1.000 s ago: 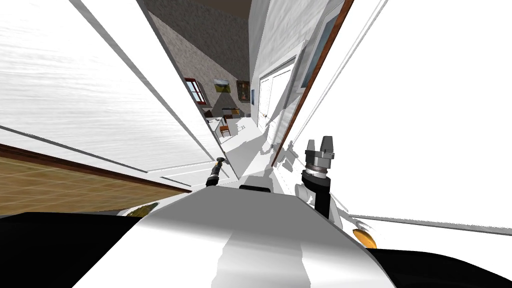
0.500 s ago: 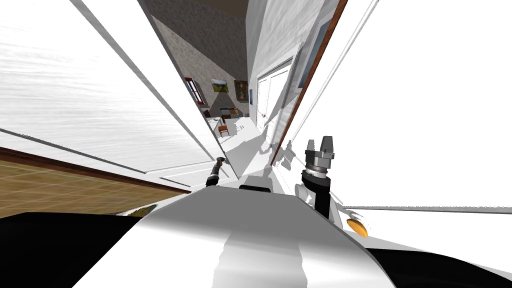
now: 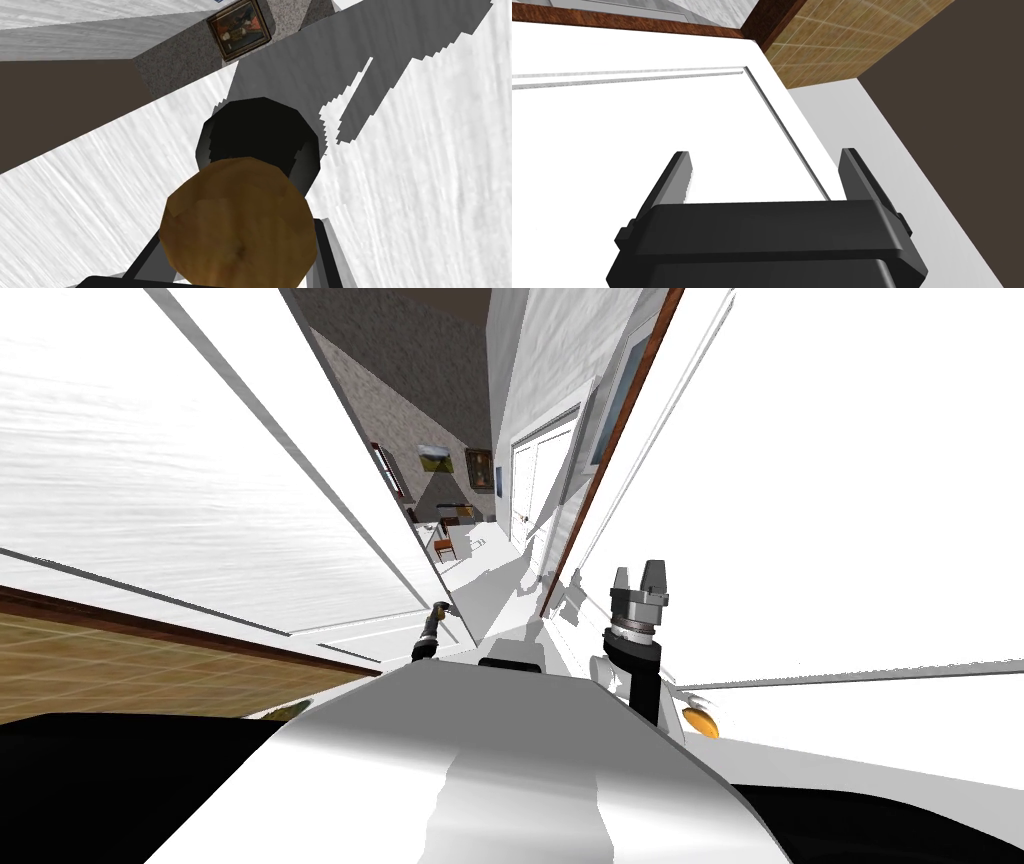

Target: Pull the door open

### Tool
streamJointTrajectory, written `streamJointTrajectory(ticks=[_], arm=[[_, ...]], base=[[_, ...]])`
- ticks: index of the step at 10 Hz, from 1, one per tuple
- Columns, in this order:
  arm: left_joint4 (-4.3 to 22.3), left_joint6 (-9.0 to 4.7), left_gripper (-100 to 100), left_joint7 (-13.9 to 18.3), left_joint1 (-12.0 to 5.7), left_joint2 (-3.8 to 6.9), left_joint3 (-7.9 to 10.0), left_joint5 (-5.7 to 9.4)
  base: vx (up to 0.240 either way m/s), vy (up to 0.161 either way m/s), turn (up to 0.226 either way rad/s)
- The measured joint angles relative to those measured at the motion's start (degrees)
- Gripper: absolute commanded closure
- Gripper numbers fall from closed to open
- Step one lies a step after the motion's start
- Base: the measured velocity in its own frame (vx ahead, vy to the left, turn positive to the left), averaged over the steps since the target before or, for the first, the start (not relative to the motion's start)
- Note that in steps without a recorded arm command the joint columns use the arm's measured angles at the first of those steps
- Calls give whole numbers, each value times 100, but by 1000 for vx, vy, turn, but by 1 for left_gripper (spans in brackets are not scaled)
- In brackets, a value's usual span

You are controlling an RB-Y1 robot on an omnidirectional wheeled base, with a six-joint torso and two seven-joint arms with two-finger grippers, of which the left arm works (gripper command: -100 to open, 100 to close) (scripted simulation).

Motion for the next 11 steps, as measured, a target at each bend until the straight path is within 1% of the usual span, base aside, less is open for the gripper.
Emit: streamJointTrajectory(ticks=[2,3,4,5,6,8,9,11], arm=[[-32,46,100,247,4,9,-36,96],[-47,51,100,357,17,15,-52,130],[-20,52,100,493,-4,29,-70,194],[14,30,100,592,-19,32,-82,228],[51,7,100,740,-29,61,-107,292],[207,-36,100,997,-126,105,-138,394],[190,-6,100,1149,-133,117,-163,485],[34,70,100,1410,-48,97,-216,587]], base=[[-40,9,-42],[-41,9,-58],[-32,8,-26],[-44,1,-59],[-42,7,-34],[-54,14,-81],[-50,25,-38],[-45,10,-39]])
